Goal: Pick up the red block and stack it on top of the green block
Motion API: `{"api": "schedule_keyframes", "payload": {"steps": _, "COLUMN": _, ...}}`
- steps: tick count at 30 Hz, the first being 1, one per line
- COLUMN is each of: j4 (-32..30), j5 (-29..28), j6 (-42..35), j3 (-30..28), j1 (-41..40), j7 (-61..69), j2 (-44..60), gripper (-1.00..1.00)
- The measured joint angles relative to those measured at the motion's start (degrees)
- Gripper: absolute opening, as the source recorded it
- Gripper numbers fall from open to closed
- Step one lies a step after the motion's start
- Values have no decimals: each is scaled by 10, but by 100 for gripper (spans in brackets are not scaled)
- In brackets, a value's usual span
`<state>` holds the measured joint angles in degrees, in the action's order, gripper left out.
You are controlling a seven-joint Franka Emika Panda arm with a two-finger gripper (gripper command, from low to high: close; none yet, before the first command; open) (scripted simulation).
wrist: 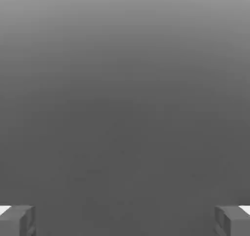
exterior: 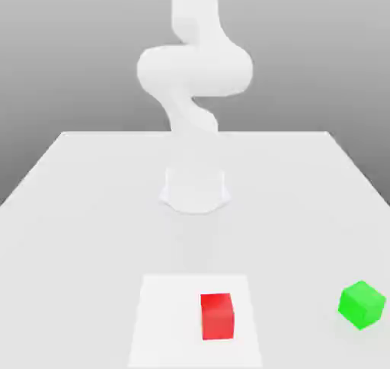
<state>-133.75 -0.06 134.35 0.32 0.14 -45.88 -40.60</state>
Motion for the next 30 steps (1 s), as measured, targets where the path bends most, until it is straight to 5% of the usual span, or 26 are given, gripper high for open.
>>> {"api": "schedule_keyframes", "payload": {"steps": 21, "j4": -166, "j5": -6, "j6": 216, "j3": 22, "j1": 18, "j7": -4, "j2": 440, "gripper": 0}}
{"api": "schedule_keyframes", "payload": {"steps": 27, "j4": -160, "j5": -20, "j6": 313, "j3": 16, "j1": 22, "j7": -14, "j2": 564, "gripper": 0}}
{"api": "schedule_keyframes", "payload": {"steps": 28, "j4": -158, "j5": -22, "j6": 325, "j3": 14, "j1": 24, "j7": -16, "j2": 579, "gripper": -100}}
{"api": "schedule_keyframes", "payload": {"steps": 30, "j4": -158, "j5": -22, "j6": 325, "j3": 14, "j1": 24, "j7": -16, "j2": 579, "gripper": -100}}
